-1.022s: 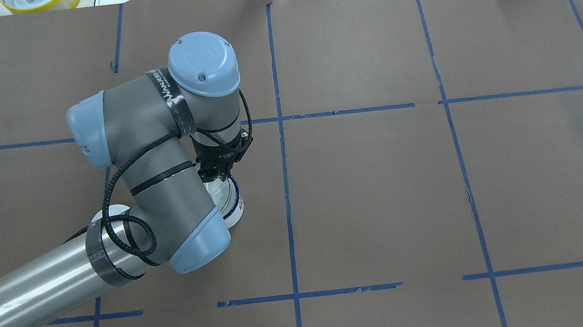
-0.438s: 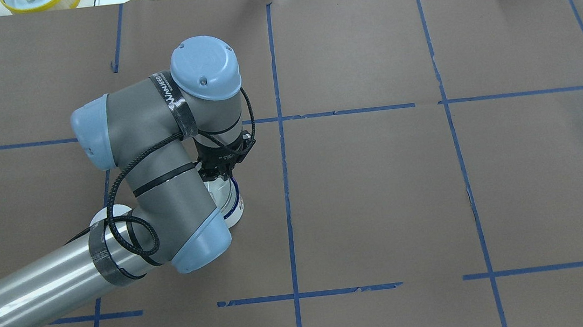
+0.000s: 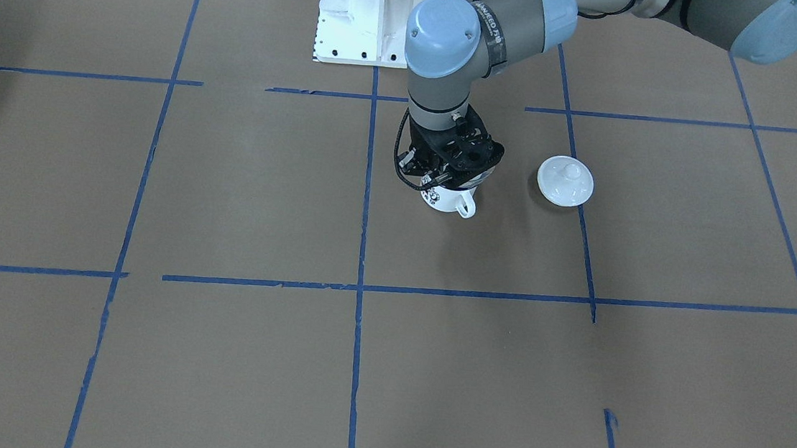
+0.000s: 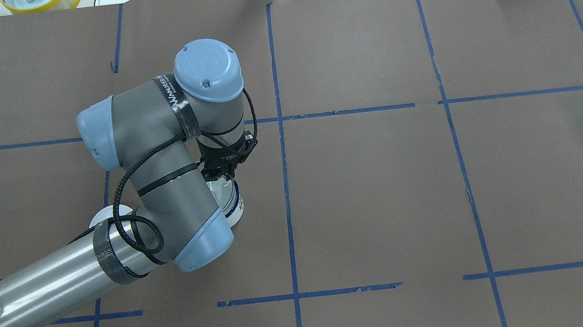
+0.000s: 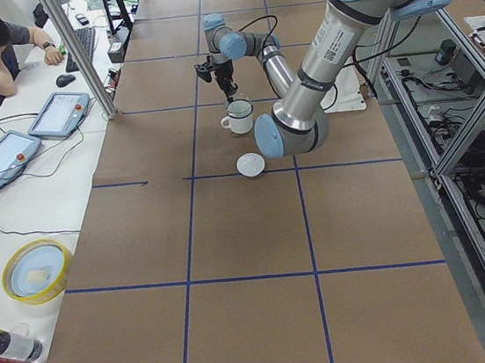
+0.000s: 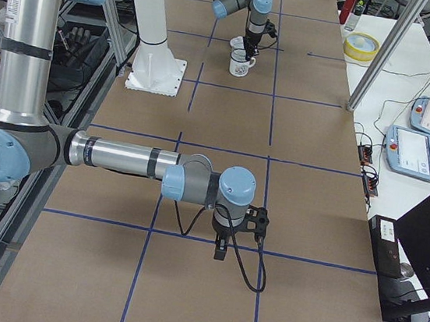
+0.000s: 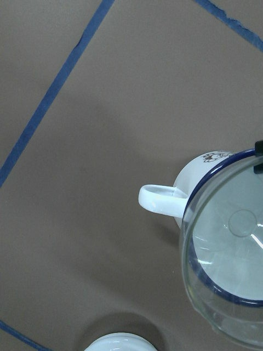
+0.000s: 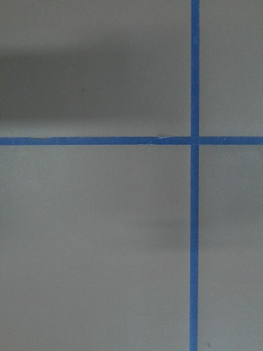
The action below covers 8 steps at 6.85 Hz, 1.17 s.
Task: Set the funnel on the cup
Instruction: 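Lower the funnel into the mug mouth and open the left gripper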
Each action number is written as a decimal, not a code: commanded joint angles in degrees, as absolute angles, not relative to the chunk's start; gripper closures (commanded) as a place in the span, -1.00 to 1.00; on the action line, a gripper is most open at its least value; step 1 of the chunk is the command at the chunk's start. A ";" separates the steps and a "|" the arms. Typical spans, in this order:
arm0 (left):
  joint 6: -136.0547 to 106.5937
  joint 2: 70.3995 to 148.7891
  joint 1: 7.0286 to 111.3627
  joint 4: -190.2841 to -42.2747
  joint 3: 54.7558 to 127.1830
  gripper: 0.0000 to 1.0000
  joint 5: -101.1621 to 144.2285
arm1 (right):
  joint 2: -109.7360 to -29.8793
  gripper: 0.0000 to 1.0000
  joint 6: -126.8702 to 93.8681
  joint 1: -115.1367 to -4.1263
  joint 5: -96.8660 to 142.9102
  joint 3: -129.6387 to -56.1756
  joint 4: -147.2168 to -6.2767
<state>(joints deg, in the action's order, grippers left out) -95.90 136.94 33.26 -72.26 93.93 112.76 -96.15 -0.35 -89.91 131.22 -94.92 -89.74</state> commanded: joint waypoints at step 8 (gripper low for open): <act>-77.43 125.73 41.01 -72.77 115.49 -1.00 113.02 | -96.15 -1.00 -0.35 -89.91 131.22 -94.92 -89.74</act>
<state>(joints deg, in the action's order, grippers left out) -85.51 131.07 37.06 -72.54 106.19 112.52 -96.15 -0.35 -89.91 131.22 -94.92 -89.74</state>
